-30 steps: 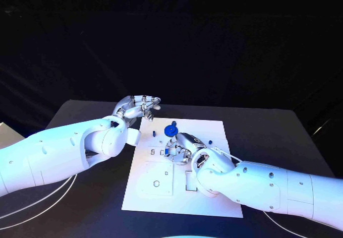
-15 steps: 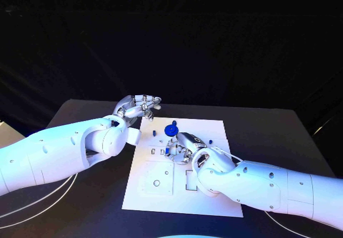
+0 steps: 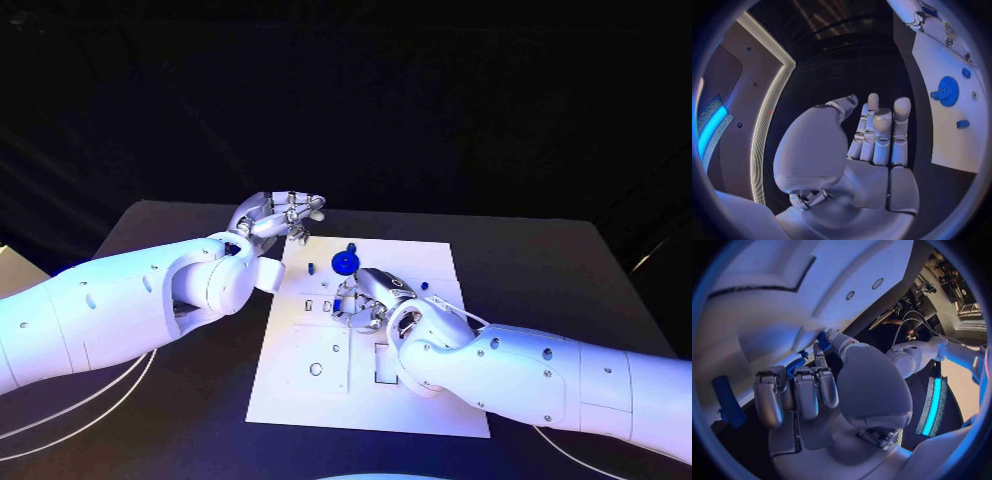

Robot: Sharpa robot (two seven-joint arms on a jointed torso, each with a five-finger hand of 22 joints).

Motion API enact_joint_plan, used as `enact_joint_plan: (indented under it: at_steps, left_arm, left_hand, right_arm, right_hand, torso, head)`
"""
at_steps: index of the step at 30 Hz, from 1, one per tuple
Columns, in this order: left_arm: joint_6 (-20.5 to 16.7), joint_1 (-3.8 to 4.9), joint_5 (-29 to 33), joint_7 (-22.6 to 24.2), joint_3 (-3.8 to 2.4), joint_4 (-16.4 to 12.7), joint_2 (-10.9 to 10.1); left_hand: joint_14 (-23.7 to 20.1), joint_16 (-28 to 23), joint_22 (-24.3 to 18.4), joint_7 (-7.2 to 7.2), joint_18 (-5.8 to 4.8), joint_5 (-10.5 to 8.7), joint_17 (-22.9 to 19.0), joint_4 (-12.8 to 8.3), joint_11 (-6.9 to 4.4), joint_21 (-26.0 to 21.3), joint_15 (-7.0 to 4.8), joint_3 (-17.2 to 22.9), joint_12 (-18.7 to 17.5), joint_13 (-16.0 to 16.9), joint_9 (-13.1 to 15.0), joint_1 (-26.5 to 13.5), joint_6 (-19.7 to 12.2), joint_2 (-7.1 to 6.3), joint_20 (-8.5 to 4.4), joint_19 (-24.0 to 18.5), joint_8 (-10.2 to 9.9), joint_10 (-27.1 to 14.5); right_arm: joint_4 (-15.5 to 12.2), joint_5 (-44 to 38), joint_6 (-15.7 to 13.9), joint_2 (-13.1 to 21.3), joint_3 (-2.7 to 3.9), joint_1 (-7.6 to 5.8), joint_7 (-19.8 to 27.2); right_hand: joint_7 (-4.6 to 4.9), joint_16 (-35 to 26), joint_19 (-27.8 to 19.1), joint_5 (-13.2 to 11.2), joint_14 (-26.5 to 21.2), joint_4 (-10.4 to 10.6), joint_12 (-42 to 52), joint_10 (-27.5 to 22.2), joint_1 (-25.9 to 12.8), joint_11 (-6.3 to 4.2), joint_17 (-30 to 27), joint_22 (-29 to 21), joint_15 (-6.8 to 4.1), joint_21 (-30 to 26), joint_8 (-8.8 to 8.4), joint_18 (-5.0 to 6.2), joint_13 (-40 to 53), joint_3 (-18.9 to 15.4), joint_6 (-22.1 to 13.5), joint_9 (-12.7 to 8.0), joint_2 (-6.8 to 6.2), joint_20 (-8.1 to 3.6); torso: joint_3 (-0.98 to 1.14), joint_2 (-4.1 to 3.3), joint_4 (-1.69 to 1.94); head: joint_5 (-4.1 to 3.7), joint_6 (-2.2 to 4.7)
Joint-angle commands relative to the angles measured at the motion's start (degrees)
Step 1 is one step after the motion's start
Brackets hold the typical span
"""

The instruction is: Assemble the parts on the task board

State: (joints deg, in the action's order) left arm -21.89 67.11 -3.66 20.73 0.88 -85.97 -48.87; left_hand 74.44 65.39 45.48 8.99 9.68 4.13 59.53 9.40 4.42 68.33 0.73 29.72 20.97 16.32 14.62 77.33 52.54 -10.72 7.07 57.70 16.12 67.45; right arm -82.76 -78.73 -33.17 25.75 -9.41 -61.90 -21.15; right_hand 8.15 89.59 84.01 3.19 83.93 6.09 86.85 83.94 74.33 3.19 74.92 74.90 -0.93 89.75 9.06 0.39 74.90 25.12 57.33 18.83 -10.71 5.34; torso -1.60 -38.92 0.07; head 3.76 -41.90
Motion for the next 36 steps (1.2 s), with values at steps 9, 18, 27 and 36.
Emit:
enact_joint_plan:
  at_steps: [9,18,27,36]
  left_arm:
    - [0.66,0.05,-0.93,-0.18,-0.04,-0.06,0.09]
    - [1.0,0.05,-3.05,-1.59,-0.03,0.39,0.02]
    - [2.77,0.04,-9.82,-8.63,-0.03,1.83,-0.05]
    - [7.64,0.05,-22.54,-21.98,-0.04,3.1,-0.35]
  left_hand:
    - [1.82,3.12,2.92,-0.06,-1.53,-0.26,2.76,-0.41,-0.01,2.07,0.04,0.05,1.48,1.03,-0.01,-0.56,-0.31,0.02,-0.02,1.66,-0.43,-0.94]
    - [5.37,9.49,9.95,-0.22,-2.66,-0.27,9.01,-0.47,-0.41,6.56,-0.28,-0.37,6.45,4.31,-0.1,-0.92,-0.69,-0.34,-0.23,6.04,-0.85,-1.21]
    - [12.11,20.06,21.78,0.18,-4.77,-0.2,22.37,2.36,0.07,13.17,0.16,-3.87,31.16,21.68,2.26,-4.52,-0.73,-0.26,0.08,14.42,3.68,-5.61]
    - [14.54,22.98,27.88,-2.46,-6.01,-0.08,27.38,5.25,-2.17,15.81,-1.88,-5.99,51.06,44.4,9.88,-6.8,0.05,0.67,-1.59,19.79,12.56,5.43]
  right_arm:
    - [-0.05,-1.04,-1.2,-0.07,-0.02,0.05,0.34]
    - [-1.08,-0.81,-4.61,0.55,-0.01,0.02,1.39]
    - [-5.5,3.75,-6.68,4.79,0.31,-2.07,7.76]
    - [-10.02,24.36,-5.53,13.2,0.78,-5.55,27.81]
  right_hand:
    - [0.5,-0.3,5.99,0.17,5.66,1.44,-1.92,2.69,-1.97,0.7,13.4,15.1,0.75,0.25,-1.01,-0.39,11.45,-2.51,-2.05,-0.43,-1.37,0.52]
    - [1.17,-0.5,5.99,0.42,5.56,8.21,-3.11,1.75,2.32,1.45,13.01,15.1,1.36,0.25,-2.05,-0.39,10.59,-16.05,-4.86,-0.9,-0.15,1.14]
    - [1.38,-0.6,5.99,0.36,5.51,10.49,-3.26,1.6,4.46,1.54,12.81,15.1,1.47,0.25,-2.28,-0.39,10.46,-19.27,-5.19,-1.0,-0.09,1.24]
    - [1.3,-1.22,5.99,0.29,5.15,9.94,-4.79,0.35,8.24,1.46,11.57,15.1,1.42,0.25,-1.75,-0.39,9.38,-18.66,-4.82,-0.81,1.68,1.23]
  torso:
    - [0.0,-0.01,-0.02]
    - [0.04,0.07,-0.05]
    - [0.01,0.7,-0.39]
    - [0.05,1.33,-0.8]
  head:
    - [0.09,0.21]
    - [0.18,0.24]
    - [0.35,0.41]
    - [0.76,0.0]
